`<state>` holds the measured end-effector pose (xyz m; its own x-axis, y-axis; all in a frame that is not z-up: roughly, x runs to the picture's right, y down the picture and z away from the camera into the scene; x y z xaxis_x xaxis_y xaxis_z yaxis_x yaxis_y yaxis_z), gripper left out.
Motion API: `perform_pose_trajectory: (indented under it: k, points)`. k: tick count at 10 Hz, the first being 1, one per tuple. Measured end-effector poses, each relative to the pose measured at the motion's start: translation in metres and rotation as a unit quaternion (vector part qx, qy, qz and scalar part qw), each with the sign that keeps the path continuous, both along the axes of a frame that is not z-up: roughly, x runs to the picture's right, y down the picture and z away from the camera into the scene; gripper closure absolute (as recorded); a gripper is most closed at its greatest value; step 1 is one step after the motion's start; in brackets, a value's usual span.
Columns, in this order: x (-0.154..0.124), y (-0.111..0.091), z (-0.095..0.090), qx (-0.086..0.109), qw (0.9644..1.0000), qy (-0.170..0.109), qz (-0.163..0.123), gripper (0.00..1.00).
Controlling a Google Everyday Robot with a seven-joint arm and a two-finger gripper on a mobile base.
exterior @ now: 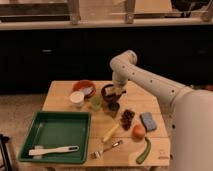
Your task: Wipe purple bowl with eraser
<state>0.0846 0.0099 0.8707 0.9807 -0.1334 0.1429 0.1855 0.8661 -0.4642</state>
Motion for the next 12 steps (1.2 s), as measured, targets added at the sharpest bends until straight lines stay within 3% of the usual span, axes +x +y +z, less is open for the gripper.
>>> perform_pose_trajectory:
  k: [5, 12]
  points:
    - [0.001, 0.003, 0.001, 0.008, 0.9994, -0.023, 0.026, 1.00]
    - [0.008, 0.014, 0.009, 0.009, 0.9977, -0.032, 0.058, 1.00]
